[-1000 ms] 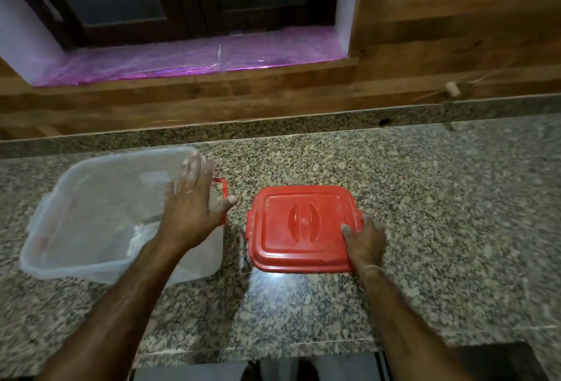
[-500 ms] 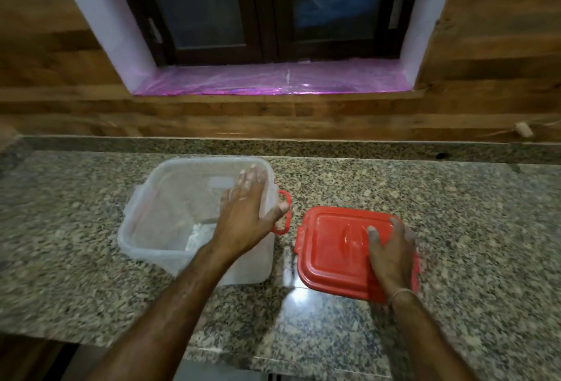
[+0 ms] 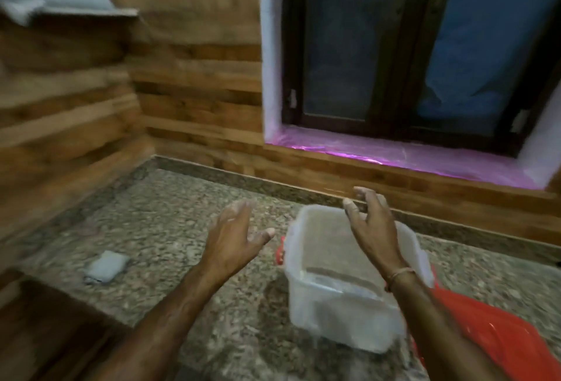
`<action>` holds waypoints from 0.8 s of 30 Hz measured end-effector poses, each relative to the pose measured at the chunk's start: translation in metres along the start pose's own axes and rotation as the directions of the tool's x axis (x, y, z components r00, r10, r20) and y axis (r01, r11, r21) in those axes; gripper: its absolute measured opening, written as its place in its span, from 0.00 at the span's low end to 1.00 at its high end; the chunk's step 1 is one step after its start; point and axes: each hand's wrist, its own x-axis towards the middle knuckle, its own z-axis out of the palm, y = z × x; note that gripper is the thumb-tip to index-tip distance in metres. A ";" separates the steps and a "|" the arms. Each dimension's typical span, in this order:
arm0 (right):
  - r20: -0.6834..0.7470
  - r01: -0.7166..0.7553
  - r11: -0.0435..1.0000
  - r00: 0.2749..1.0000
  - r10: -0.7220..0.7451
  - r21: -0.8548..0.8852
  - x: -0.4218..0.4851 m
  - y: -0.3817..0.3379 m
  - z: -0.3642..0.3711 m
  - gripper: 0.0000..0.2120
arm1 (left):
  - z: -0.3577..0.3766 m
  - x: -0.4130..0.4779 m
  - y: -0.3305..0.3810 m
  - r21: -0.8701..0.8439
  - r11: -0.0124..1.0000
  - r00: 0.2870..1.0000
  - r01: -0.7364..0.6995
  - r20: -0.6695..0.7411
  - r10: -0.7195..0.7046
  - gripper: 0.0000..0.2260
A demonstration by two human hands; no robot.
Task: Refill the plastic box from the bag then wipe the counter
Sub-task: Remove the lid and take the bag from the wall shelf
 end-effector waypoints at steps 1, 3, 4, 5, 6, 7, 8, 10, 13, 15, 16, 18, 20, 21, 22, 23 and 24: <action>0.040 0.016 1.000 0.999 -0.016 -0.011 0.003 -0.015 0.016 0.19 | -0.011 0.002 -0.018 0.001 1.000 1.000 0.022 -0.017 -0.022 0.38; 0.112 0.073 0.997 0.991 -0.070 -0.024 0.010 -0.052 0.051 0.19 | -0.036 0.004 -0.058 -0.004 0.997 0.996 0.074 -0.049 -0.074 0.37; 0.139 0.104 0.994 0.985 -0.099 -0.026 0.014 -0.069 0.068 0.19 | -0.050 0.007 -0.075 0.000 0.996 0.994 0.095 -0.063 -0.094 0.37; 0.163 0.130 0.991 0.979 -0.125 -0.022 0.019 -0.085 0.083 0.19 | -0.062 0.010 -0.091 0.009 0.994 0.991 0.109 -0.079 -0.108 0.36; 0.181 0.154 0.988 0.972 -0.148 -0.019 0.023 -0.099 0.094 0.19 | -0.073 0.015 -0.104 0.015 0.993 0.989 0.114 -0.094 -0.112 0.36; 0.190 0.181 0.983 0.966 -0.175 -0.017 0.031 -0.112 0.107 0.19 | -0.085 0.022 -0.117 0.020 0.993 0.988 0.117 -0.109 -0.114 0.36; 0.199 0.207 0.978 0.960 -0.199 -0.019 0.038 -0.124 0.118 0.20 | -0.098 0.028 -0.127 0.026 0.993 0.986 0.116 -0.123 -0.112 0.36; 0.216 0.262 0.965 0.943 -0.252 -0.019 0.060 -0.150 0.140 0.19 | -0.125 0.045 -0.147 0.034 0.993 0.980 0.115 -0.165 -0.108 0.35; 0.264 0.307 0.952 0.918 -0.295 -0.005 0.094 -0.184 0.178 0.19 | -0.158 0.068 -0.179 0.034 0.989 0.970 0.142 -0.206 -0.132 0.33; 0.288 0.333 0.943 0.901 -0.325 0.020 0.115 -0.206 0.204 0.20 | -0.178 0.080 -0.198 0.054 0.985 0.965 0.165 -0.217 -0.150 0.33; 0.314 0.346 0.937 0.885 -0.344 0.050 0.123 -0.217 0.217 0.19 | -0.187 0.085 -0.205 0.079 0.982 0.965 0.171 -0.215 -0.151 0.33; 0.389 0.378 0.918 0.833 -0.393 0.117 0.144 -0.255 0.247 0.15 | -0.212 0.100 -0.219 0.133 0.972 0.958 0.194 -0.237 -0.159 0.33; 0.414 0.407 0.905 0.807 -0.421 0.126 0.163 -0.294 0.271 0.18 | -0.243 0.119 -0.231 0.158 0.964 0.949 0.213 -0.269 -0.165 0.31; 0.411 0.426 0.898 0.803 -0.432 0.113 0.172 -0.314 0.282 0.19 | -0.261 0.130 -0.238 0.163 0.962 0.943 0.218 -0.288 -0.165 0.31; 0.400 0.455 0.884 0.795 -0.456 0.104 0.186 -0.335 0.293 0.21 | -0.281 0.143 -0.244 0.172 0.963 0.938 0.209 -0.312 -0.148 0.32; 0.385 0.486 0.868 0.784 -0.486 0.105 0.200 -0.357 0.301 0.22 | -0.302 0.157 -0.250 0.180 0.965 0.934 0.193 -0.334 -0.125 0.32; 0.372 0.514 0.851 0.773 -0.514 0.107 0.217 -0.382 0.309 0.22 | -0.326 0.172 -0.255 0.182 0.966 0.925 0.183 -0.364 -0.107 0.32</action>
